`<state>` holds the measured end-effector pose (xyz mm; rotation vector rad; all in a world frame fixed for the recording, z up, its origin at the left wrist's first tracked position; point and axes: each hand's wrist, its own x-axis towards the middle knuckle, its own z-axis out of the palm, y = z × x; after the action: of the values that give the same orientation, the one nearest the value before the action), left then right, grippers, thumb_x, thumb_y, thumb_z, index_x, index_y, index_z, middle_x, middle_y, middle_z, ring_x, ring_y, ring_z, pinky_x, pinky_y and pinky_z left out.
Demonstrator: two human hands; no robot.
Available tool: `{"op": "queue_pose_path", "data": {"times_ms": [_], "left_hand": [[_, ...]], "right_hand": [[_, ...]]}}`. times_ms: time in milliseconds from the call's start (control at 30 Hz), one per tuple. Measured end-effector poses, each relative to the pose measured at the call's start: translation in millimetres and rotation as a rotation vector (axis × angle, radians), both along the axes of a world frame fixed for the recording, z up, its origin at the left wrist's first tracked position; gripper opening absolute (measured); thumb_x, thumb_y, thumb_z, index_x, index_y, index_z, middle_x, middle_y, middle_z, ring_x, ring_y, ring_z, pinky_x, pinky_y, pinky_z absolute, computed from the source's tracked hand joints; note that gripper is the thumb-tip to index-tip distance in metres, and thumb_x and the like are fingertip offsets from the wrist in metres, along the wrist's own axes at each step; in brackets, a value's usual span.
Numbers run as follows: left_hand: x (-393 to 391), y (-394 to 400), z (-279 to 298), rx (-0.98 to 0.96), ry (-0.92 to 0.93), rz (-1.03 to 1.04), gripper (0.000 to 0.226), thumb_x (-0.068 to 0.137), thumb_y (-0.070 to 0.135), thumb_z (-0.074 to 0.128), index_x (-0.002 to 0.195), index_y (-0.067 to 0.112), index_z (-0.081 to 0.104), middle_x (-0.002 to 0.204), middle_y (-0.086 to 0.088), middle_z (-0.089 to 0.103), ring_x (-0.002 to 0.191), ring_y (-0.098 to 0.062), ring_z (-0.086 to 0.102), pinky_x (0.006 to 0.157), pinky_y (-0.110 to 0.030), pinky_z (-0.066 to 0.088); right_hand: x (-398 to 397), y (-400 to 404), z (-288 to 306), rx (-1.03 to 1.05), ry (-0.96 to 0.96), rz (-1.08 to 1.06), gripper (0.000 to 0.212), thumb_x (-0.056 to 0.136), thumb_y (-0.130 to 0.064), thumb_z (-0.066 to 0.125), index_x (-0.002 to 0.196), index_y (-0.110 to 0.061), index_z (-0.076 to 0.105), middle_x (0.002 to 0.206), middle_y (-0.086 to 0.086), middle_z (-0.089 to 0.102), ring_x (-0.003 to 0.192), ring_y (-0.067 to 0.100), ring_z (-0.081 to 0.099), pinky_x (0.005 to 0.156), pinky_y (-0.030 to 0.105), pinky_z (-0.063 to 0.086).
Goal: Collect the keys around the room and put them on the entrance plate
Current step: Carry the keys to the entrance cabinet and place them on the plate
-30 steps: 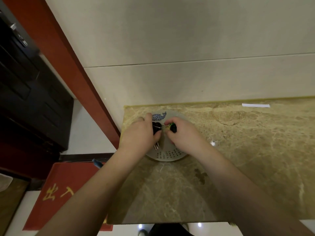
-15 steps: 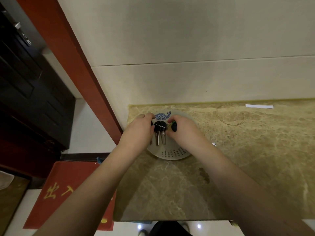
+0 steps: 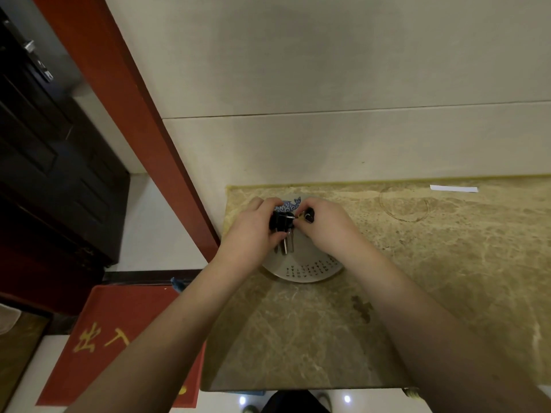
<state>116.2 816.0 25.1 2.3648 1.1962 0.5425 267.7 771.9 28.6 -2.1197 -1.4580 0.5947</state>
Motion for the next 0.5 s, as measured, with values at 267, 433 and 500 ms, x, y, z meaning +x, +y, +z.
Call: {"op": "queue_pose_path", "data": {"times_ms": [267,433,500], "left_hand": [[-2,6,3,-0.056,0.057,-0.021,0.065,0.08,0.029,0.079,0.137,0.021,0.05,0.117,-0.002,0.056,0.093,-0.02,0.059,0.083,-0.028,0.045],[-3,5,7,-0.022,-0.134,0.047,0.031,0.096,0.03,0.059,0.125,0.022,0.058,0.098,0.005,0.059,0.075,-0.005,0.057,0.066,-0.017,0.042],[-2,3,9,-0.091,-0.19,0.075,0.024,0.098,0.031,0.055,0.121,0.025,0.06,0.09,0.01,0.061,0.074,0.0,0.059,0.059,-0.01,0.039]], "right_hand": [[2,-6,10,-0.013,0.808,-0.172,0.029,0.097,-0.016,0.048,0.123,-0.018,0.059,0.087,0.006,0.067,0.063,0.012,0.059,0.05,0.026,0.039],[-3,-9,22,0.02,1.196,-0.214,0.036,0.098,0.0,0.038,0.127,-0.01,0.056,0.115,0.017,0.066,0.077,0.015,0.071,0.05,0.023,0.046],[-5,-9,22,0.029,1.198,-0.18,0.037,0.099,-0.001,0.039,0.131,-0.013,0.053,0.118,0.016,0.066,0.085,0.019,0.071,0.053,0.023,0.048]]}}
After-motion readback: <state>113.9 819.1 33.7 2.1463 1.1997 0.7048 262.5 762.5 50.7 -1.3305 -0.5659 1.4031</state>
